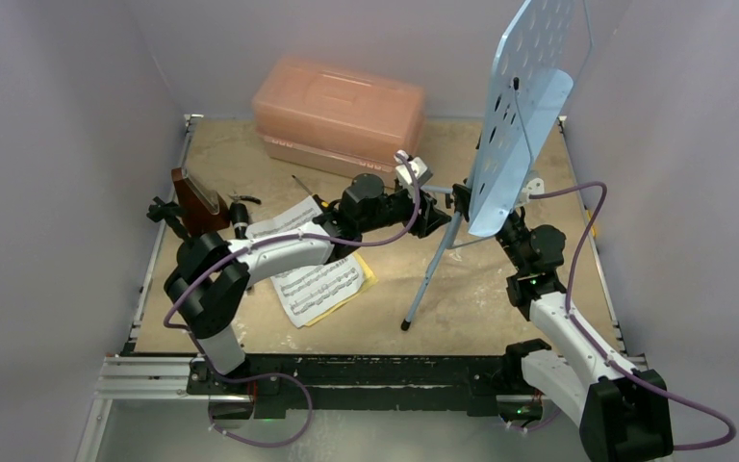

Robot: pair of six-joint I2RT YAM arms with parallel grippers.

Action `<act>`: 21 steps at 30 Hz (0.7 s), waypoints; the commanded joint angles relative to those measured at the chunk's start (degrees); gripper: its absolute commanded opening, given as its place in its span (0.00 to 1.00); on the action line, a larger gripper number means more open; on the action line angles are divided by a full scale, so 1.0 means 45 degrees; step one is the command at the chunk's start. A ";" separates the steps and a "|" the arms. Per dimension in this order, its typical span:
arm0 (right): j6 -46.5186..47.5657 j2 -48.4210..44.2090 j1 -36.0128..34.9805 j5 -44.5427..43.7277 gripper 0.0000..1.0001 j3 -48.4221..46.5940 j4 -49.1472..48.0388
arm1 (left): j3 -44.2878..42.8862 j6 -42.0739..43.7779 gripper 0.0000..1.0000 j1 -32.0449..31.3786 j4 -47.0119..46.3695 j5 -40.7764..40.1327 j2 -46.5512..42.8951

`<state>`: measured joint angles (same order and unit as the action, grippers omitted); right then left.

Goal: Pack up the instrument practice props
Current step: Unscrew the knob on the music stand.

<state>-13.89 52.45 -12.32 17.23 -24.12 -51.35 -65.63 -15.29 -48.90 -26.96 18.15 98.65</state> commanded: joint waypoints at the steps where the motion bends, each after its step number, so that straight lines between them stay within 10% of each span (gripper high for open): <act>1: -0.2025 0.0060 -0.0088 -0.0099 0.05 0.0008 -0.0022 | -0.0176 0.1303 0.54 -0.0179 -0.0866 -0.0259 -0.0620; 21: -0.2079 0.0152 -0.0084 -0.0002 0.05 -0.0011 -0.0092 | -0.1075 0.1174 0.45 -0.0093 -0.1385 -0.0697 -0.0431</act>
<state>-13.93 52.49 -12.32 17.23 -24.12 -51.40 -66.92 -9.37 -49.50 -29.41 15.40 98.32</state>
